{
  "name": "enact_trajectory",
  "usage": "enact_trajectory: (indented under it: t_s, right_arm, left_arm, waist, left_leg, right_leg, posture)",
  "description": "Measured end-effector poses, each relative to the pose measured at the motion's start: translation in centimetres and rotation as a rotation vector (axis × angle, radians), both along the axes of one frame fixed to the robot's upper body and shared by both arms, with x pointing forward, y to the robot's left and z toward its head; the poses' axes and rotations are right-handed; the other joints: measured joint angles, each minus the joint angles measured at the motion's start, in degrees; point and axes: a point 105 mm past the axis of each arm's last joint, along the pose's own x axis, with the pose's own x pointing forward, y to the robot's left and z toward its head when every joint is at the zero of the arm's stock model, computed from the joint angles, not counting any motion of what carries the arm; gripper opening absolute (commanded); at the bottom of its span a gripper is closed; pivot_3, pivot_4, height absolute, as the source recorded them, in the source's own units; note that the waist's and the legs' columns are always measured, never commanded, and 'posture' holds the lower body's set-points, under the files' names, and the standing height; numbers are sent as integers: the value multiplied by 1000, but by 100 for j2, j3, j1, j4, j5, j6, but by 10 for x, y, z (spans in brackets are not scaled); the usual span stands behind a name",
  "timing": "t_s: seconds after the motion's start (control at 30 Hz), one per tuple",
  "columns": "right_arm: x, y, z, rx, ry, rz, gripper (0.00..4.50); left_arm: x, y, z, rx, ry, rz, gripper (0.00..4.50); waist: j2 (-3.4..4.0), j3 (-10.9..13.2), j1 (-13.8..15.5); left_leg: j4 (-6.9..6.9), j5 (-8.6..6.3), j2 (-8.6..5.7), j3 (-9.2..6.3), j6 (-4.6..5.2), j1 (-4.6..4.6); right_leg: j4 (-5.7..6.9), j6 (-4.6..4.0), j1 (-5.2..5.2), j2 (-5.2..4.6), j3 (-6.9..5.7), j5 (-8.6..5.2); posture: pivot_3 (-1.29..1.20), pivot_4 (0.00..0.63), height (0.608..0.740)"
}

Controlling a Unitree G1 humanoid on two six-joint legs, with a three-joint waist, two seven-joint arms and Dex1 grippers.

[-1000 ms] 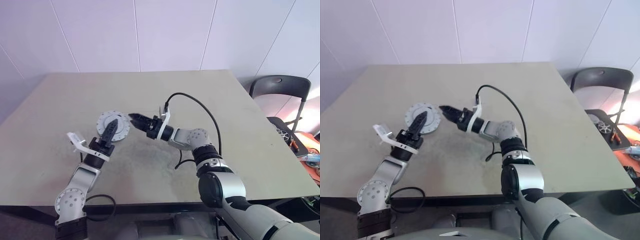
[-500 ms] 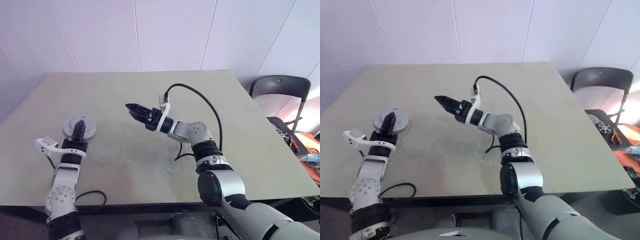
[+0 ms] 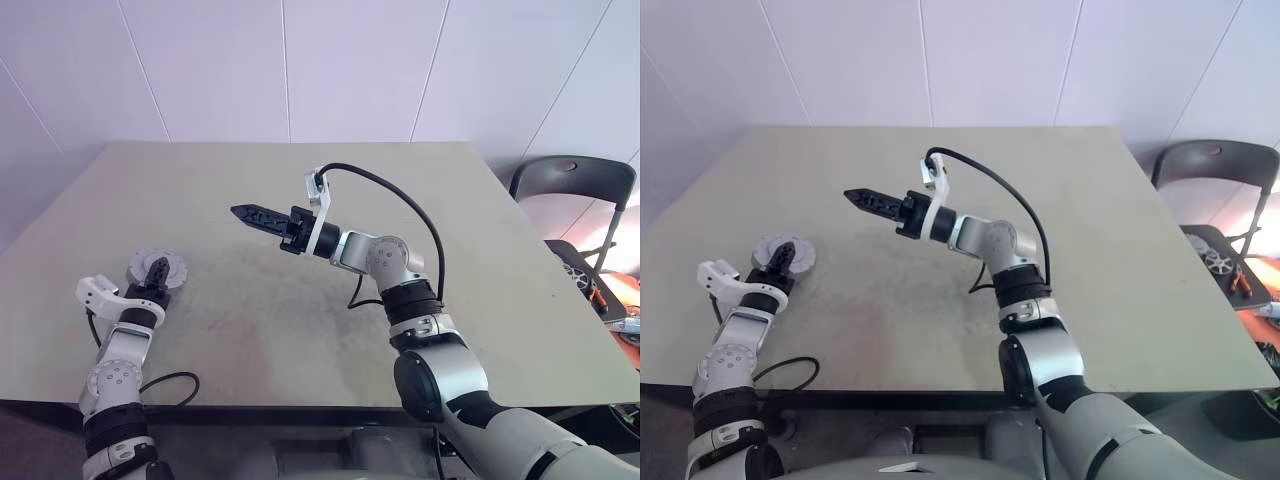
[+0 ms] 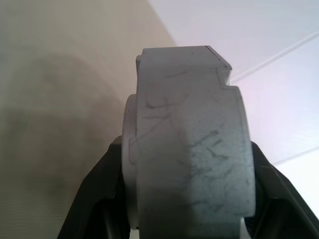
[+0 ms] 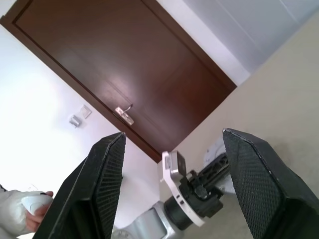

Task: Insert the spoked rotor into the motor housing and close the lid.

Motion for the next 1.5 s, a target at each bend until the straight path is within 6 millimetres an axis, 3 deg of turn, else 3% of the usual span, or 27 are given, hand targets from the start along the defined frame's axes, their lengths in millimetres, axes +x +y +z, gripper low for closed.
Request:
enact_trajectory:
  t_s: [0.17,0.37,0.67,0.73,0.9,1.17,1.3,1.4,1.5]
  right_arm:
    - [-2,1,2,-4,-14,7,3225]
    - [-3,2,0,-10,-11,11,3225]
    - [-4,2,-1,-12,-11,13,3225]
    - [-4,2,-1,-12,-11,13,3253]
    - [-4,2,-1,-11,-10,14,3253]
    - [-5,3,-2,-13,-12,22,3253]
    - [-1,5,-4,-50,-67,-20,3253]
    - [12,-2,-4,-82,-196,-147,3253]
    - [13,-6,-12,-117,-287,-188,3253]
  left_arm:
    - [8,-3,12,-8,-45,-46,2295]
    - [4,14,-15,-25,77,31,2295]
    - [5,15,-14,-15,92,48,2295]
    - [4,16,-14,-11,110,68,2877]
    - [-5,42,-13,28,155,233,4446]
    - [-34,93,-11,137,222,512,4446]
    - [-41,95,14,342,161,509,4446]
    - [-38,69,59,523,-41,376,4446]
    - [-44,38,87,611,-201,230,4446]
  waist:
    - [0,0,-20]
    - [-1,-1,-7]
    - [-2,-2,-16]
    - [-3,-2,-19]
    - [-3,-2,-13]
    - [-3,-2,-2]
    - [-8,-5,5]
    - [-7,-5,13]
    - [-3,-3,-32]
  left_leg:
    - [-1,0,0,1,0,5]
    - [-4,0,1,-1,0,3]
    - [-1,0,1,0,0,9]
    - [-1,0,2,0,0,12]
    - [0,0,2,0,0,15]
    - [5,0,2,0,0,15]
    - [6,0,1,2,-1,8]
    - [4,-1,0,5,-3,5]
    - [-6,-2,1,17,-4,9]
  right_leg:
    - [4,0,0,0,1,0]
    - [5,1,-4,1,0,1]
    - [20,-1,-4,1,1,2]
    - [25,0,-5,1,1,2]
    - [45,0,-11,2,1,1]
    - [48,-1,-11,3,1,0]
    - [38,-3,-11,0,1,0]
    - [25,-18,-7,-4,1,-8]
    - [11,-20,-5,-7,9,-7]
  posture:
    - [0,0,740]
    - [0,0,740]
    - [0,0,740]
    - [0,0,740]
    - [0,0,740]
    - [0,0,740]
    - [0,0,740]
    - [0,0,740]
    - [0,0,740]
